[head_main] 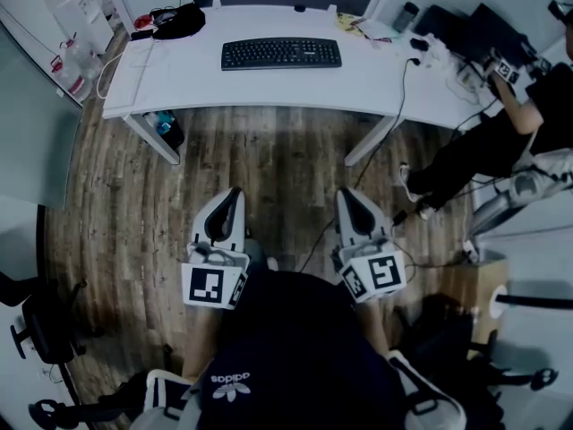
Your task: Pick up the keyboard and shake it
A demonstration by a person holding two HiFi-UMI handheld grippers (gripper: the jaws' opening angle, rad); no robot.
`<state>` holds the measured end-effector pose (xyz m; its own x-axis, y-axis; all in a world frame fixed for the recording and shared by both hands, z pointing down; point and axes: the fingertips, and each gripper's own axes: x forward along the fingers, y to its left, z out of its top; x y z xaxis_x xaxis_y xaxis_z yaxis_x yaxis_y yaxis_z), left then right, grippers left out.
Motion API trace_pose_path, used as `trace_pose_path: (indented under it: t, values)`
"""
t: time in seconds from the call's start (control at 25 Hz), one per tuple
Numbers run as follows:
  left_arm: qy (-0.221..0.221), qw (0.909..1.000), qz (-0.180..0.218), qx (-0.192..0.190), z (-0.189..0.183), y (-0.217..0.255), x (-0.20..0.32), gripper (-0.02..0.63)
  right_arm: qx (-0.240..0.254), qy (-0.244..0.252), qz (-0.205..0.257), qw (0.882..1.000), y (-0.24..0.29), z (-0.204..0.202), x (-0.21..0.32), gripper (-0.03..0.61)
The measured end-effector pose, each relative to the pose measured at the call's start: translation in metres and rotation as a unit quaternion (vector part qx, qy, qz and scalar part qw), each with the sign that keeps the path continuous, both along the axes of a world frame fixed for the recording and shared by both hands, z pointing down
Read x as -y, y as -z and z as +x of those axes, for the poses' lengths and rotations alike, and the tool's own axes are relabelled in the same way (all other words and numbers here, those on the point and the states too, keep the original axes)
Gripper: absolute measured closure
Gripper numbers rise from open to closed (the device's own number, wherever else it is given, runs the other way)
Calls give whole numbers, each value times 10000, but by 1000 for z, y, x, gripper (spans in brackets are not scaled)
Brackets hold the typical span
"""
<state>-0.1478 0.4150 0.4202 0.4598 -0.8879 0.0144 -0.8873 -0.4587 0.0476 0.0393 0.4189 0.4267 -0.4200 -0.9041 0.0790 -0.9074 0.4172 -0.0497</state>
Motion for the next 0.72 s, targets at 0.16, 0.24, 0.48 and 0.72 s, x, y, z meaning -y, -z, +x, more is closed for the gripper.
trace_pose_path:
  t: [0.16,0.24,0.48,0.72]
  values:
    - [25,10000,-32,59,4,-1,15,603,51,-8,-124,9999,-6,7,9,572]
    - [9,10000,-49,62,7,-1,26,603,82,-33,-152,9998,-8,11,18,572]
    - [-100,9999,-119,7,10,-3,76,603,206,-154,-275,9993,-13,16,57,574]
    - [-316,9992,-118,-231,12,8,162,603,172,-431,-232,9987,-5,31,127,572]
